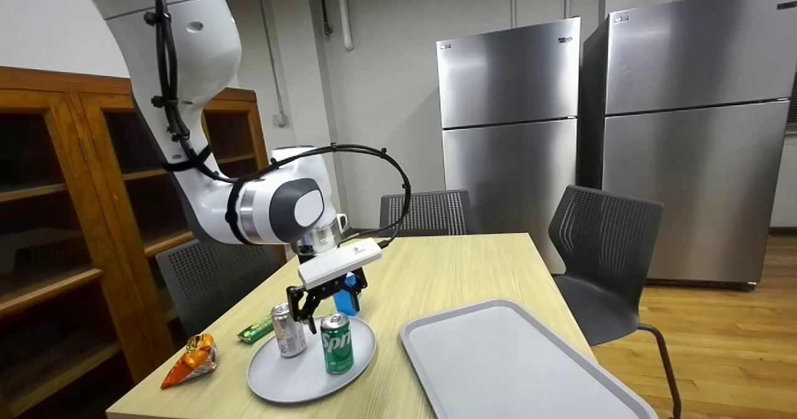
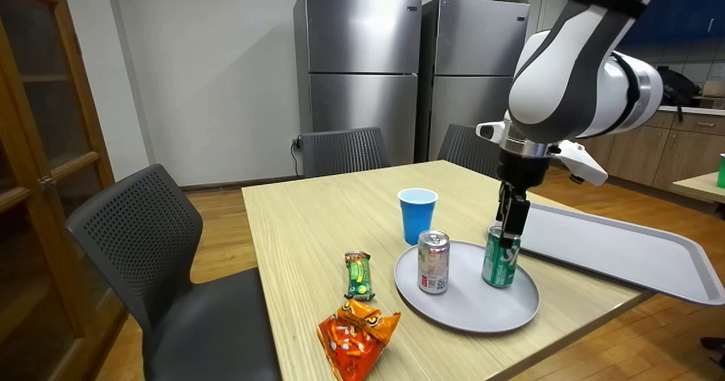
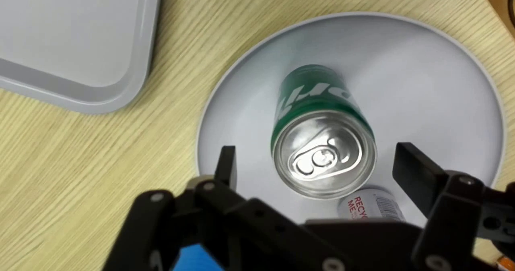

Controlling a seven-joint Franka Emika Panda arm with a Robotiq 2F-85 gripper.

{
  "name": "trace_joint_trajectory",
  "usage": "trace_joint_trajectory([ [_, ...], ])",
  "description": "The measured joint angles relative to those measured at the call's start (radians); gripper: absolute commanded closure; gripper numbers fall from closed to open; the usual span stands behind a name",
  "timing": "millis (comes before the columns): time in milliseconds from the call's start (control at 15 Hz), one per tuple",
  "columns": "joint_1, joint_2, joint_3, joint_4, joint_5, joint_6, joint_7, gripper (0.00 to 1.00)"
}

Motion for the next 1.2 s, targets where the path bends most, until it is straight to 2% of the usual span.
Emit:
trace_joint_trajectory([
  [200, 0.0, -0.034, -0.002, -0.002, 0.0, 0.0, 0.024, 0.0],
  [467, 0.006, -0.094, -0.034, -0.008, -0.007, -0.028, 0.159, 0.0],
  [933, 0.008, -0.228, -0.081, -0.016, -0.075, -0.178, 0.427, 0.0],
  [1200, 0.008, -0.295, -0.091, -0.028, -0.088, -0.253, 0.525, 0.0],
])
